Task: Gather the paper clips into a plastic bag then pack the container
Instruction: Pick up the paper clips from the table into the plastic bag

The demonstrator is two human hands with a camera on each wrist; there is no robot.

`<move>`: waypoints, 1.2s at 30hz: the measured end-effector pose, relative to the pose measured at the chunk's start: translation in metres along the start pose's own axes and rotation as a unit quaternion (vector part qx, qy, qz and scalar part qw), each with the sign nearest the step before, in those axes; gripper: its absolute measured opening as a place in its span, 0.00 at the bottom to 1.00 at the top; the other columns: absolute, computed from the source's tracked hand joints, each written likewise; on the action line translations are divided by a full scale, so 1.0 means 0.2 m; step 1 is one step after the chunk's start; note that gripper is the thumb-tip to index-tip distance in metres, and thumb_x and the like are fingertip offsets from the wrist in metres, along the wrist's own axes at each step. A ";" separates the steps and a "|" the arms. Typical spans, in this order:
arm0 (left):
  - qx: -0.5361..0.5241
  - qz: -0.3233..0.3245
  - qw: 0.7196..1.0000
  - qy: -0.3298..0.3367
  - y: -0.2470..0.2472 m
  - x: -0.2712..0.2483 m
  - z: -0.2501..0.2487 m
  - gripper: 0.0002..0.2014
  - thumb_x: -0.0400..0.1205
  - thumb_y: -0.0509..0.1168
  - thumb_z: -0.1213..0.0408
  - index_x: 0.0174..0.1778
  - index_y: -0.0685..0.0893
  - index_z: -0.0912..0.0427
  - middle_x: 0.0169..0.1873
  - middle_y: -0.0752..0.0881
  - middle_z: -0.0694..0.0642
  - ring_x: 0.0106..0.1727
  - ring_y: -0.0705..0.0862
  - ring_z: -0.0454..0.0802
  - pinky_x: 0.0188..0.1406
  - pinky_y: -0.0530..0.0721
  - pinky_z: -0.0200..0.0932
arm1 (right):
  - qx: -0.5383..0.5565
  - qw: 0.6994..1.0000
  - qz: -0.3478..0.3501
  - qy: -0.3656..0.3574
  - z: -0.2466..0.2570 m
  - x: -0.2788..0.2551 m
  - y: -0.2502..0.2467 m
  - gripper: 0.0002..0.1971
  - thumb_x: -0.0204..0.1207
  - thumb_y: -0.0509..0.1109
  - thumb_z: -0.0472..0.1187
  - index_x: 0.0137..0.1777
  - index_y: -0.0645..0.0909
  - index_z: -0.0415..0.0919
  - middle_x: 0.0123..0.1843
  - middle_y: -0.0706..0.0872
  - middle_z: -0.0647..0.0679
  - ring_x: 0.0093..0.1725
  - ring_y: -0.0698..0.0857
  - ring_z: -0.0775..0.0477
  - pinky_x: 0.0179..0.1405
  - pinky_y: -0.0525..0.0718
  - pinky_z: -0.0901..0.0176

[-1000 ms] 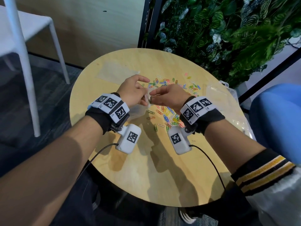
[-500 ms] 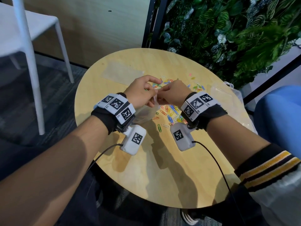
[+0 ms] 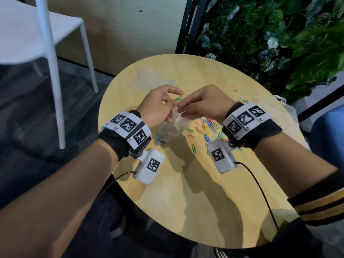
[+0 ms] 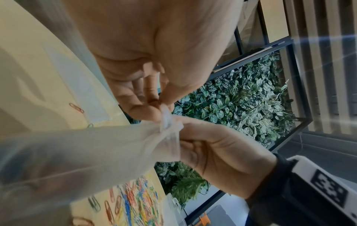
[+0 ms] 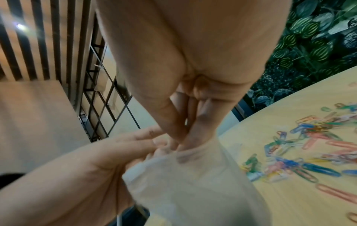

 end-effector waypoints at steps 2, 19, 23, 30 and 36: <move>0.013 -0.050 0.999 0.007 -0.07 0.02 0.01 0.15 0.86 0.58 0.73 0.60 0.85 0.52 0.29 0.83 0.54 0.25 0.80 0.45 0.28 0.82 0.36 | 0.041 0.998 -0.014 -0.049 0.07 0.02 -0.04 0.09 0.76 0.67 0.24 0.48 0.89 0.30 0.47 0.92 0.36 0.45 0.92 0.41 0.45 0.92 0.51; 0.086 -0.151 0.984 0.047 -0.23 0.13 0.03 0.14 0.87 0.57 0.68 0.57 0.85 0.46 0.28 0.79 0.50 0.27 0.81 0.48 0.39 0.85 0.46 | -0.510 0.858 0.053 -0.037 -0.44 0.65 0.20 0.32 0.83 0.52 0.62 0.85 0.50 0.57 0.87 0.51 0.48 0.83 0.57 0.36 0.76 0.65 0.32; 0.078 -0.142 0.986 0.041 -0.23 0.12 0.02 0.14 0.87 0.57 0.67 0.56 0.85 0.46 0.30 0.80 0.53 0.31 0.83 0.53 0.41 0.88 0.53 | -0.522 0.848 0.071 -0.067 -0.47 0.55 0.23 0.28 0.84 0.43 0.61 0.84 0.49 0.60 0.88 0.50 0.49 0.83 0.56 0.34 0.74 0.64 0.26; 0.077 -0.143 0.986 0.025 -0.27 0.10 0.02 0.14 0.87 0.58 0.67 0.55 0.85 0.45 0.30 0.79 0.52 0.28 0.80 0.50 0.40 0.85 0.47 | -0.520 0.844 0.043 -0.123 -0.42 0.33 0.22 0.19 0.84 0.59 0.40 0.74 0.75 0.48 0.71 0.78 0.44 0.65 0.81 0.38 0.56 0.80 0.51; 0.081 -0.104 0.991 0.005 -0.20 0.10 0.03 0.14 0.87 0.58 0.67 0.54 0.85 0.45 0.27 0.80 0.52 0.22 0.79 0.44 0.34 0.79 0.43 | -0.532 0.844 0.006 -0.074 -0.43 0.21 0.16 0.11 0.79 0.63 0.32 0.56 0.85 0.40 0.46 0.85 0.42 0.47 0.86 0.39 0.40 0.81 0.55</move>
Point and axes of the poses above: each hand's wrist, its own x-axis towards the middle knuckle, its own y-axis out of the palm, z = x × y, the point moved 3 cm from there along x, towards the middle knuckle
